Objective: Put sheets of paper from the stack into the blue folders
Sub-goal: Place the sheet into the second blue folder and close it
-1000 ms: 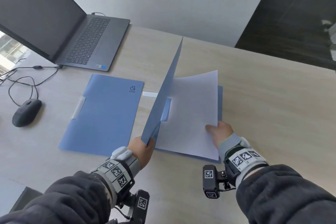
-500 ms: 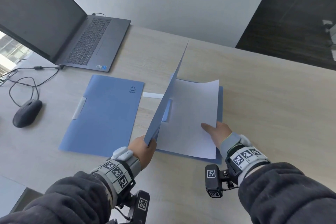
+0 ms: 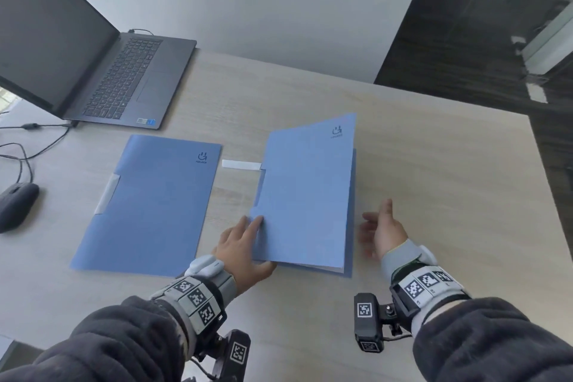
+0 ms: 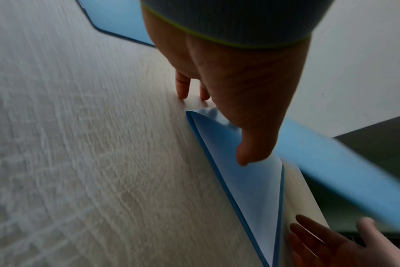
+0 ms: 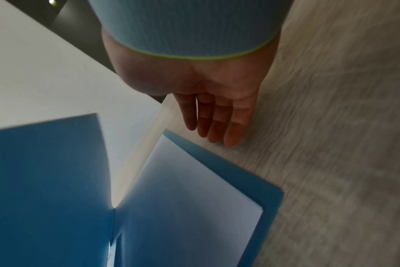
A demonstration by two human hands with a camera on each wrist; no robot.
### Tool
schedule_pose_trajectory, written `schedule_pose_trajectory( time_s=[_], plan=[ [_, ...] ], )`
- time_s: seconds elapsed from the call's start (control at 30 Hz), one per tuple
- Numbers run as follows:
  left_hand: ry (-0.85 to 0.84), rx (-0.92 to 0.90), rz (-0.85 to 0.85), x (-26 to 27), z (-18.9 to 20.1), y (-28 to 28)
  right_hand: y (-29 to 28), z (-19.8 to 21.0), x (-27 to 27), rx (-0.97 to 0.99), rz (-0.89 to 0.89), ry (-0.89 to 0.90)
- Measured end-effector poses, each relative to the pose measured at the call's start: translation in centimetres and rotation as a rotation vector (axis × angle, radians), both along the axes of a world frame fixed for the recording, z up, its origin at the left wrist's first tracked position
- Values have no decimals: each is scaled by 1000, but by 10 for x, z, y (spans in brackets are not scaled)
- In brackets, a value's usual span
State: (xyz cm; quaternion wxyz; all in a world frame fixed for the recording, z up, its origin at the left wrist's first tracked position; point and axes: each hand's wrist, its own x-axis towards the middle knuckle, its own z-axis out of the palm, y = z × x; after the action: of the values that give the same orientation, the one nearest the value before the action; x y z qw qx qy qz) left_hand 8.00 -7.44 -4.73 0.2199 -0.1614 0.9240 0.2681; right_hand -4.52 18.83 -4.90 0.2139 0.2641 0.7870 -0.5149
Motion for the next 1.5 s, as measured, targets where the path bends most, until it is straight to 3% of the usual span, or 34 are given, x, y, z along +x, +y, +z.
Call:
schedule_pose_trajectory(
  time_s=[0.1, 0.2, 0.3, 0.5, 0.7, 0.8, 0.9, 0.97, 1.1, 1.33, 1.4, 1.5],
  plan=[
    [-72, -86, -43, -6, 3, 11, 13, -4, 7, 64, 128, 6],
    [-100, -71, 48, -14, 6, 14, 15, -8, 17, 239, 419, 40],
    [-67, -12, 192, -28, 3, 18, 13, -9, 26, 292, 571, 71],
    [-65, 277, 584, -50, -7, 23, 22, -10, 34, 263, 611, -11],
    [-102, 486, 734, -43, -19, 24, 35, -6, 37, 94, 328, -29],
    [-126, 621, 752, -38, -31, 22, 35, -2, 37, -193, 65, -128],
    [-158, 709, 726, -34, -36, 22, 35, 1, 38, -413, -31, -213],
    [-184, 649, 625, -33, -30, 25, 35, -3, 39, -458, -27, -212],
    [-162, 417, 425, -35, -16, 26, 38, -10, 39, -355, 38, -136],
    [211, -143, 200, -49, 12, 3, 49, -8, 40, -361, 113, -46],
    [168, -220, 95, -55, 13, -2, 50, -7, 41, -388, 132, -46],
    [-27, -245, -23, -60, 2, -9, 49, -6, 43, -422, 135, -29]
  ],
)
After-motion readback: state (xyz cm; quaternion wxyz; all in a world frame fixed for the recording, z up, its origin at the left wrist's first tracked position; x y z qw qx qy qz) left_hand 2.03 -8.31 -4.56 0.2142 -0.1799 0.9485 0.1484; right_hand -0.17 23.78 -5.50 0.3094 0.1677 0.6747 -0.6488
